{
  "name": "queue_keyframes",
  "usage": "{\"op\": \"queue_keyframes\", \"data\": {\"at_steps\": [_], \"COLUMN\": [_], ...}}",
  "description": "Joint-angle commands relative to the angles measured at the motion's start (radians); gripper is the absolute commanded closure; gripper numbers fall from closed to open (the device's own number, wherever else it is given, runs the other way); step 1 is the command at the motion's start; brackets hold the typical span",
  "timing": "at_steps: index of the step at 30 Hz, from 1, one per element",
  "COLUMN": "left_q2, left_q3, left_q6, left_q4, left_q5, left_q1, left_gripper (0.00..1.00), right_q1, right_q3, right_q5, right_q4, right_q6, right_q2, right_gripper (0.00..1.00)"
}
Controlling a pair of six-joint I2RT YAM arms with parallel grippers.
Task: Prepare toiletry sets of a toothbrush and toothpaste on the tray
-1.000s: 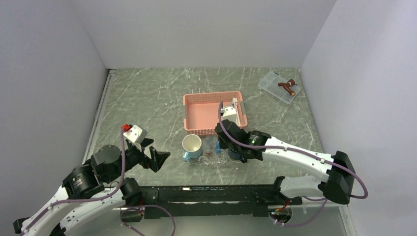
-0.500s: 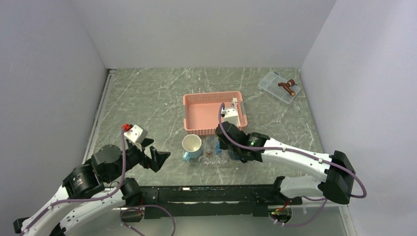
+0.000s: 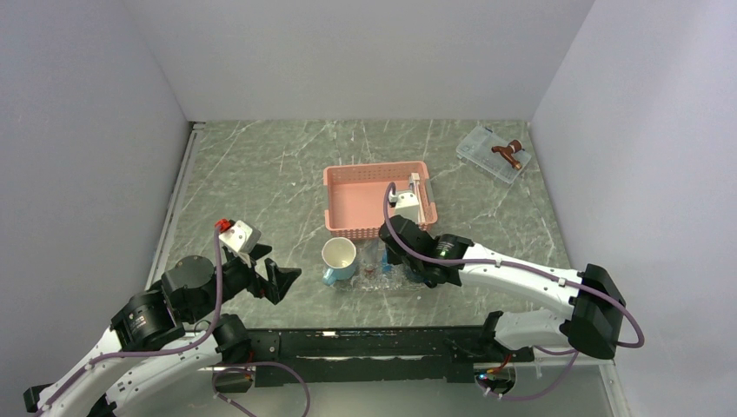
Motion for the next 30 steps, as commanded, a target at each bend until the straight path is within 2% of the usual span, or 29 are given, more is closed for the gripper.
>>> {"op": "queue_keyframes", "data": {"at_steps": [1,5,11,15,20,30], "left_q2": [0.009,0.008,0.009,0.011,0.014,0.017], "left_q3": [0.003,0.003,0.003,0.003,0.004,0.004], "left_q6": [0.002,0.002,0.004,0.004,0.007,0.007], "left_q4": [0.013,0.013,0.012,0.013,0.013,0.013], "left_q5": [-0.006,-0.005,-0.006,-0.006,-0.006,-0.005], "left_q1": [0.004,0.004,0.004,0.004,0.004,0.003], "left_gripper": [0.01,0.01,0.01,0.01,0.01,0.01], "right_q1": [-0.002,-0.002,-0.002,-0.002,-0.002,-0.004], "right_q3": [0.000,0.001,0.009,0.025,0.055,0.157], "right_q5": [0.034,0.033,0.035,0.034,0.034,0.045], "right_q4": [0.055,0.055,0.049,0.036,0.015,-0.018], "right_q6": [0.019,0.021,0.025,0.027,0.031,-0.005], "right_q2": [0.004,0.007,0.007,-0.002,-0.019,-0.085], "right_gripper": [1.00,0.99,0.79,0.73,0.58,0.46]}}
